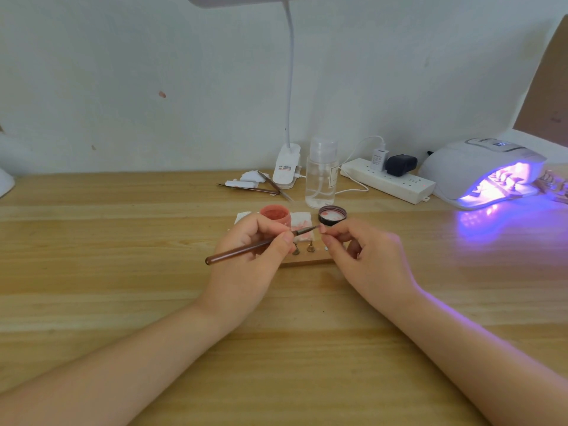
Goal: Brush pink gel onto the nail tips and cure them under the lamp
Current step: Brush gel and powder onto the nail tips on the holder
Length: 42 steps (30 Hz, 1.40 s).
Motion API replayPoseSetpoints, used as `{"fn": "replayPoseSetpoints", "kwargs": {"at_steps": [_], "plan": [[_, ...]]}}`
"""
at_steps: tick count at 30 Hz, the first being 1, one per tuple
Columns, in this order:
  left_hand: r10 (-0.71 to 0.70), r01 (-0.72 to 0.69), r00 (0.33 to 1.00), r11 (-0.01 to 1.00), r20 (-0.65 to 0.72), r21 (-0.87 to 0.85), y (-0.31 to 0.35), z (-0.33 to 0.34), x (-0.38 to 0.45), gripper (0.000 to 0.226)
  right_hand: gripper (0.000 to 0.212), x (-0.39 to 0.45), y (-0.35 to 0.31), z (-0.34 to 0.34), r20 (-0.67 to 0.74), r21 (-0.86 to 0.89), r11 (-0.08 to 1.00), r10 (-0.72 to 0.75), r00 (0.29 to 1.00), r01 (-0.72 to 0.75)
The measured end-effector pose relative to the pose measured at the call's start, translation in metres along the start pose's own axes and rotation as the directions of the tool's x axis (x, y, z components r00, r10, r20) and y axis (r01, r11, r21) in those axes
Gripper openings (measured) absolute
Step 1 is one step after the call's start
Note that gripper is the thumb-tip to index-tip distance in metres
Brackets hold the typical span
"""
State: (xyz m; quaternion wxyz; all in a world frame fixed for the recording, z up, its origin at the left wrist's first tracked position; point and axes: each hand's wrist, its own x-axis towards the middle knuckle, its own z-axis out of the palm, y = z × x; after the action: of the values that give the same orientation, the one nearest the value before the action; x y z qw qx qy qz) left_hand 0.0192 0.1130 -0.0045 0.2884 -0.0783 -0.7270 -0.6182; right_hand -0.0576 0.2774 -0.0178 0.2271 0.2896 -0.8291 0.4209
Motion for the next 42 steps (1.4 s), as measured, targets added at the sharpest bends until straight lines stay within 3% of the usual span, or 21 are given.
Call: {"fn": "replayPoseSetpoints", "kwargs": {"at_steps": [7, 17, 21, 32, 42], "plan": [[0.014, -0.015, 1.000, 1.000, 0.021, 0.022, 0.002, -0.003, -0.001, 0.008, 0.006, 0.000, 0.000, 0.000, -0.001, -0.010, 0.999, 0.031, 1.000, -0.031], [-0.199, 0.144, 0.961, 0.953, -0.192, -0.266, -0.005, -0.006, 0.009, 0.025, 0.004, 0.000, -0.001, 0.001, -0.007, 0.032, 0.997, 0.064, 0.998, -0.064], [-0.258, 0.182, 0.939, 0.934, -0.226, -0.308, -0.007, -0.007, 0.011, 0.031, 0.005, 0.000, 0.000, 0.002, 0.029, -0.045, 0.998, 0.051, 0.998, -0.049], [-0.267, 0.197, 0.939, 0.934, -0.216, -0.299, -0.007, -0.005, 0.011, 0.035, 0.025, 0.006, 0.002, 0.004, 0.166, -0.316, 0.938, 0.204, 0.965, -0.144], [-0.251, 0.194, 0.944, 0.947, -0.212, -0.257, -0.005, -0.005, 0.009, 0.027, 0.030, 0.007, 0.001, 0.004, 0.167, -0.385, 0.911, 0.229, 0.959, -0.150]]}}
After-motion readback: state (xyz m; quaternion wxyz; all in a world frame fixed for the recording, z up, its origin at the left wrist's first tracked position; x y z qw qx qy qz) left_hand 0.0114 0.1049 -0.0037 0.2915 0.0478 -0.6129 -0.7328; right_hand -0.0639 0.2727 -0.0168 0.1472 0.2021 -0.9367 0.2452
